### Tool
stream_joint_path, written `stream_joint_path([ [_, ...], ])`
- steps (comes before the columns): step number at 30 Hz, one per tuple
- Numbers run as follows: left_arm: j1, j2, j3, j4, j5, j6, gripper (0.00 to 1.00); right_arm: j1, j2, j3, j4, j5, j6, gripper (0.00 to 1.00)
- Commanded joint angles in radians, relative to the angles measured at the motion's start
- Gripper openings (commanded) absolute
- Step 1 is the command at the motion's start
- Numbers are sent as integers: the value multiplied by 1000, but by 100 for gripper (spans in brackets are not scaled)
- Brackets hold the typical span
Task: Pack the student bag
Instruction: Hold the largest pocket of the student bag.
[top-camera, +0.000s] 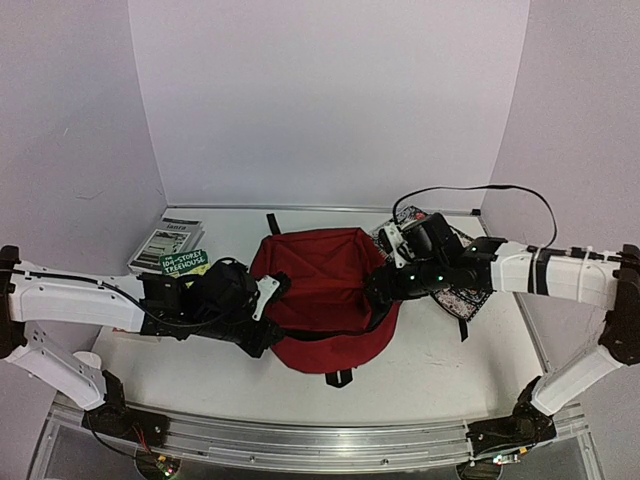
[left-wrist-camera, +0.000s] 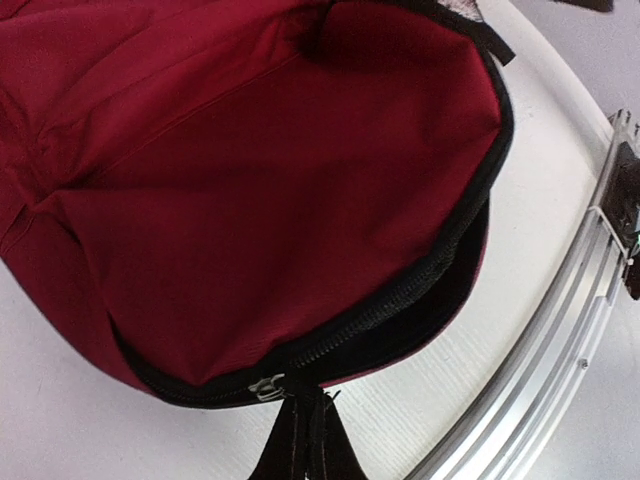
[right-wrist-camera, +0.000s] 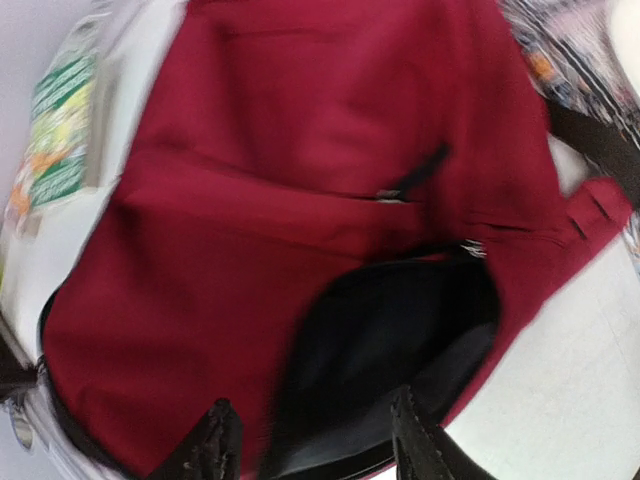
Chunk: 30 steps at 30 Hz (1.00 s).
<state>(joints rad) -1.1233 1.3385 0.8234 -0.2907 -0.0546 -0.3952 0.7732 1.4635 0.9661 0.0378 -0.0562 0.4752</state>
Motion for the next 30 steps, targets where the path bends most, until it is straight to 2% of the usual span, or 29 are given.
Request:
stream_joint_path([
  [1,-1,19,109,101,51,75,0,108,-101,-4,-21,-7,-221,62],
  [6,-1,4,119,105,72,90,0,186,-101,-2,-21,-46,-407,70],
  [12,-1,-15,92,126,105,81,0,265,-14,59,-16,-80,-563,70],
  [17,-1,-24,81,140,124,76,0,282,69,105,-3,-61,-576,64],
  [22,0,-39,68,145,129,82,0,283,90,97,37,-20,-581,55],
  [30,-1,-33,40,148,131,72,0,283,63,110,42,-55,-545,56],
])
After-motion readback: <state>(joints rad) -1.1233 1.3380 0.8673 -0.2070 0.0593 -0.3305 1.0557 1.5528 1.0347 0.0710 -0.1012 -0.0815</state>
